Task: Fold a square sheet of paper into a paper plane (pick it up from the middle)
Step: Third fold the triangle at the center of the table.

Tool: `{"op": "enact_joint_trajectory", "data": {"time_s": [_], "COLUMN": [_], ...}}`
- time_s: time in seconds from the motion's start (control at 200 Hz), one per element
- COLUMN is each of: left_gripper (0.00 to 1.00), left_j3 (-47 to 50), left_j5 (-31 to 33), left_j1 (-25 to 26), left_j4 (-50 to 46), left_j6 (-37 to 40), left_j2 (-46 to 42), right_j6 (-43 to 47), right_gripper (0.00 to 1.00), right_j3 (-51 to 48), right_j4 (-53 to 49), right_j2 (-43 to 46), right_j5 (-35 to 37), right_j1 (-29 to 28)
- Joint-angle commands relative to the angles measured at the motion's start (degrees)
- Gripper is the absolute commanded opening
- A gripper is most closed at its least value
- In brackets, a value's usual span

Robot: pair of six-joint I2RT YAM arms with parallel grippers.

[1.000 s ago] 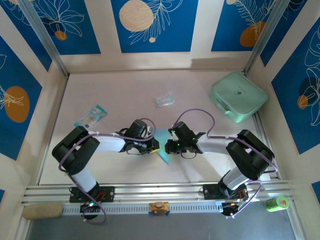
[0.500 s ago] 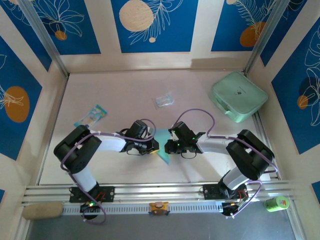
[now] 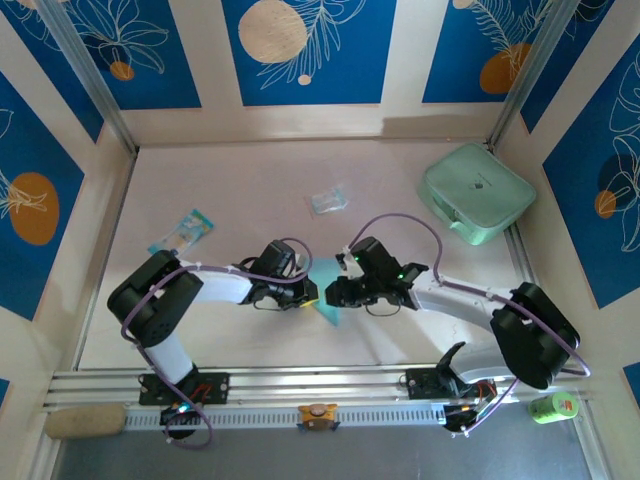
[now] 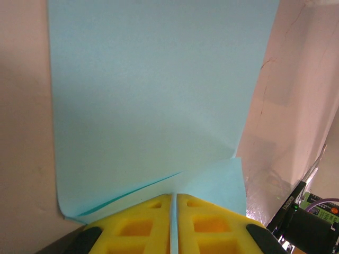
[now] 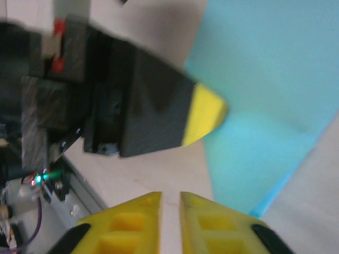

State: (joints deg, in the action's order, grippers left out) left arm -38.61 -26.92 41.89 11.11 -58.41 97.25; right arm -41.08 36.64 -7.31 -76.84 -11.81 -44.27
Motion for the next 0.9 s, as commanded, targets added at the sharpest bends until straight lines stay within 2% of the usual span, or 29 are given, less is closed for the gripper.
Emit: {"op": "enact_joint_trajectory", "data": {"time_s": [0.0,0.23,0.5,0.89], "left_gripper": [0.10,0.11,0.11,0.11], "left_j3": [0.61,0.55,0.62,0.40], "left_j5": [1.52,1.50,1.30,1.19], "left_j1": [0.38,0.39,0.39,0.39], "left_j4": [-1.54,-1.62,-1.08,-1.44], "left_j6": [0.87,0.94,0.76,0.99], "left_j2": [0.81,0.74,0.83,1.10], "right_j6": [-1.09,-0.94,-0.75,-2.45], "right_gripper": [0.09,0.05,0.05,0.05], "right_j3": [0.85,5.10,7.82,2.79], "right_j4": [-1.74,-3.24,-4.63,-1.28], "right_j2": [-2.38,-9.50,-13.61,-13.86], "right_j5": [-2.50,1.16,3.87,3.30], "right_j1": [-2.31,-5.68,-5.67,-4.65]}}
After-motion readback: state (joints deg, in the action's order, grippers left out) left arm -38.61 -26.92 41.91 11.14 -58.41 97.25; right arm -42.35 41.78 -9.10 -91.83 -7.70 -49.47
